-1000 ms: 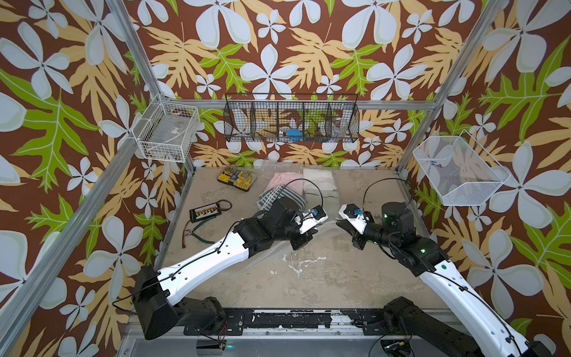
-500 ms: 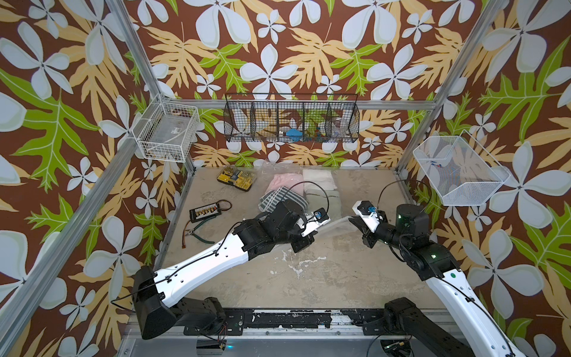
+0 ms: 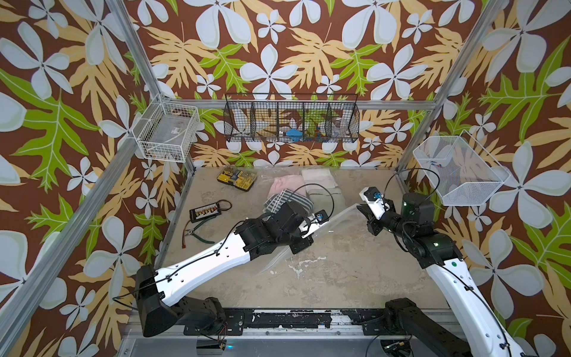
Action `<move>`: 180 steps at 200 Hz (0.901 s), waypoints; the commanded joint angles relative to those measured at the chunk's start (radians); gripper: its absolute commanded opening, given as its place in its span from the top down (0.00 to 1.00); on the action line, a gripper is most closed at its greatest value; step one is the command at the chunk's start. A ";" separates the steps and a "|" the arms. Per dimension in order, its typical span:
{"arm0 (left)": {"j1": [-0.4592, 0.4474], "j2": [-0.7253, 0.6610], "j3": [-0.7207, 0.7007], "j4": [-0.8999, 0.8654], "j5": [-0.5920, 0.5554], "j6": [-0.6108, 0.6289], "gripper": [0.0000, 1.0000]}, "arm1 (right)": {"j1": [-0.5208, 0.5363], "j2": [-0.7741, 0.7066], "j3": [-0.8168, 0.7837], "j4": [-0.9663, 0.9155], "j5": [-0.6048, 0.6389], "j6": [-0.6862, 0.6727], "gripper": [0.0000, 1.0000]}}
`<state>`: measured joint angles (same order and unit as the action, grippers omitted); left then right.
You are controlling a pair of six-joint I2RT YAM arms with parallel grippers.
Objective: Place the folded towel into the vacuum bag
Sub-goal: Close the vacuum bag at the center of the board.
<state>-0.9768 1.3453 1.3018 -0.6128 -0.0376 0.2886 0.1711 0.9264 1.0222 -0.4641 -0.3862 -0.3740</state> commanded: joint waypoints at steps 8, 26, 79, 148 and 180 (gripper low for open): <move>-0.001 -0.008 0.013 -0.175 -0.025 -0.027 1.00 | -0.030 0.037 0.040 0.098 0.153 -0.003 1.00; -0.002 -0.004 0.020 -0.190 -0.016 -0.042 1.00 | -0.046 0.065 0.056 0.108 0.175 -0.005 1.00; -0.006 -0.014 -0.010 -0.212 -0.013 -0.072 1.00 | -0.112 0.126 0.113 0.141 0.202 0.011 1.00; -0.007 -0.006 0.006 -0.300 -0.017 -0.134 1.00 | -0.171 0.218 0.201 0.189 0.202 0.038 1.00; -0.007 -0.008 0.007 -0.336 -0.018 -0.159 1.00 | -0.198 0.268 0.257 0.198 0.208 0.039 1.00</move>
<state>-0.9829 1.3392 1.3090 -0.7490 -0.0555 0.1585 -0.0055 1.1713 1.2407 -0.4210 -0.3096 -0.3511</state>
